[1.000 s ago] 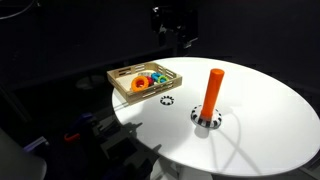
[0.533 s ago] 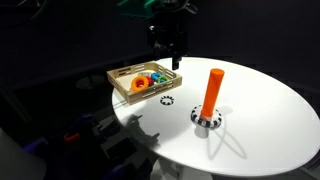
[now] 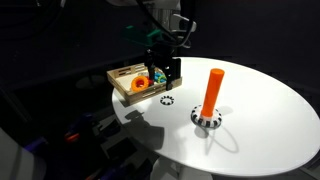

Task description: Put the black and white ring in the box.

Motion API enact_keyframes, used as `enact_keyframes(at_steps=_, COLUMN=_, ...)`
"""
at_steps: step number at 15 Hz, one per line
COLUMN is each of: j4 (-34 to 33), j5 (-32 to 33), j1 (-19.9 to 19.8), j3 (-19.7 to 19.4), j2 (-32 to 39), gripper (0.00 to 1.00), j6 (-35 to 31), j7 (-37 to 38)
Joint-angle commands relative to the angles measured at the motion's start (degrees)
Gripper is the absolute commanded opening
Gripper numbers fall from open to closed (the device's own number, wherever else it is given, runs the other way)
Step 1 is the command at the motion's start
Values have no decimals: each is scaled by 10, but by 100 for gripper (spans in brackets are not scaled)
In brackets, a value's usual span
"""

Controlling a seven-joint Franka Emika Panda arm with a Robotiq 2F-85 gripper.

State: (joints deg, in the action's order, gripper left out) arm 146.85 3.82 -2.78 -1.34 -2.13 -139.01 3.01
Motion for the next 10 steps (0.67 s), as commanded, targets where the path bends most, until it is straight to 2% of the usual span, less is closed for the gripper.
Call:
enact_keyframes(at_steps=1, j4=-23, j5=53, j1=5, j3=3, j2=48, gripper=100, j6=-17, j7=55)
enact_keyframes(at_steps=6, j4=-64, j5=103, j1=25, j3=-1, j2=105, gripper=100, j6=-13, j7=113)
enact_keyframes(at_steps=10, j4=-102, j5=109, j1=46, j3=-5, j2=145, gripper=100, j6=-9, j7=141)
